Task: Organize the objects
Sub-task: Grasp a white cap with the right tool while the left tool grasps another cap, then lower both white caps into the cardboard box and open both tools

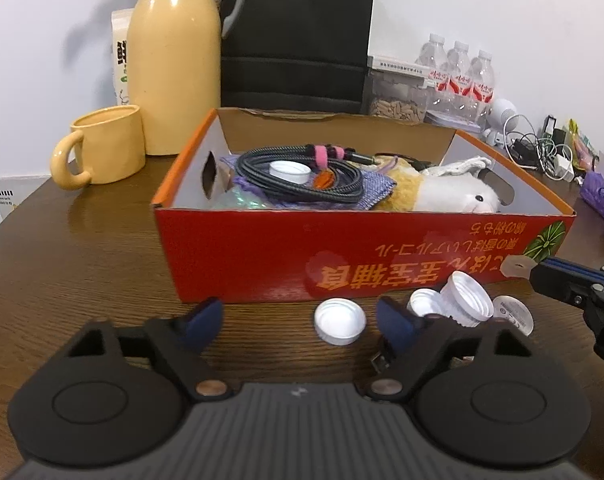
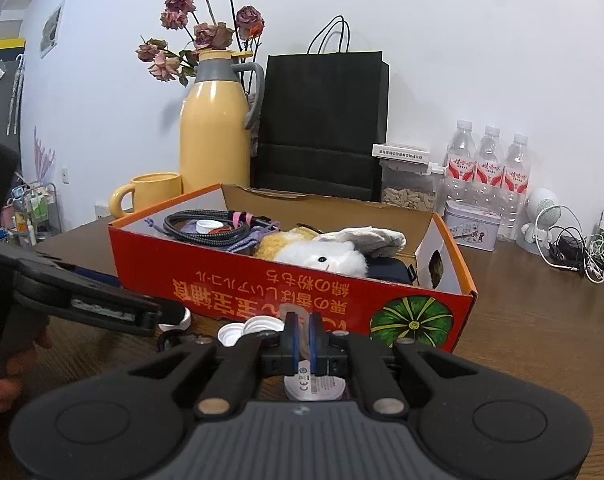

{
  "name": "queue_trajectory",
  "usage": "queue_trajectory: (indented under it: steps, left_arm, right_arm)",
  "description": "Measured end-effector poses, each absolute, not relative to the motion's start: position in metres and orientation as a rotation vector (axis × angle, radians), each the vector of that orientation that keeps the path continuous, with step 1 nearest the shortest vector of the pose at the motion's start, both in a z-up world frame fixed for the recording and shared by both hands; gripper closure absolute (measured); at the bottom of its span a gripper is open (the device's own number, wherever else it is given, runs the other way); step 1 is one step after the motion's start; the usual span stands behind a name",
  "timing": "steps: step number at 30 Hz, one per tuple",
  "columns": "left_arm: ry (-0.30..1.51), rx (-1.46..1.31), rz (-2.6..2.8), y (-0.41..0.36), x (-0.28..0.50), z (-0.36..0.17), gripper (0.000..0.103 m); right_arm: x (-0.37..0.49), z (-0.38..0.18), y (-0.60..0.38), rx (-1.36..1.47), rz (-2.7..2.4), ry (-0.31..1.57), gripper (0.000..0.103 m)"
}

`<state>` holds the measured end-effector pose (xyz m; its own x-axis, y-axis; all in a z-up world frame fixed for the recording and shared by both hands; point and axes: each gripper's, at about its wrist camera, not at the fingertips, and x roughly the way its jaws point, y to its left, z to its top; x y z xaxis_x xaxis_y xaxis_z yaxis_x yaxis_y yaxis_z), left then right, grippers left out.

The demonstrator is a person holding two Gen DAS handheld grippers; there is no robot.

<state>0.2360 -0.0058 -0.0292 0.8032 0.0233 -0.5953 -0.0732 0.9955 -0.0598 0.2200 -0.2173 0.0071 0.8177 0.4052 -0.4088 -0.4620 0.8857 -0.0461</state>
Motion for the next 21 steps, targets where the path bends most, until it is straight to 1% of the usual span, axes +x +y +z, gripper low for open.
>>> queue_trajectory:
  steps: [2, 3, 4, 5, 7, 11, 12, 21]
  left_arm:
    - [0.649, -0.083, 0.057, -0.009, 0.239, -0.031, 0.024]
    - [0.649, -0.083, 0.06, -0.01, 0.239, -0.031, 0.028]
    - [0.652, -0.082, 0.059, -0.011, 0.24, -0.032, 0.034]
    - [0.655, -0.083, 0.058, -0.011, 0.24, -0.032, 0.037]
    - [0.659, -0.076, 0.058, -0.014, 0.24, -0.033, 0.05]
    - [0.656, -0.05, 0.054, -0.021, 0.237, -0.034, 0.065]
    - [0.653, -0.044, 0.054, -0.022, 0.236, -0.034, 0.073]
    - [0.62, -0.032, 0.05, -0.026, 0.226, -0.031, 0.074]
  right_arm:
    - [0.219, 0.008, -0.217, -0.146, 0.466, 0.4, 0.099]
    - [0.219, 0.008, -0.217, -0.146, 0.466, 0.399, 0.099]
    - [0.218, 0.008, -0.217, -0.146, 0.466, 0.398, 0.099]
    - [0.218, 0.008, -0.217, -0.146, 0.467, 0.399, 0.099]
    - [0.218, 0.008, -0.217, -0.147, 0.468, 0.398, 0.099]
    - [0.218, 0.008, -0.217, -0.147, 0.467, 0.397, 0.099]
    - [0.218, 0.008, -0.217, -0.147, 0.468, 0.397, 0.099]
    - [0.217, 0.009, -0.217, -0.145, 0.465, 0.39, 0.099]
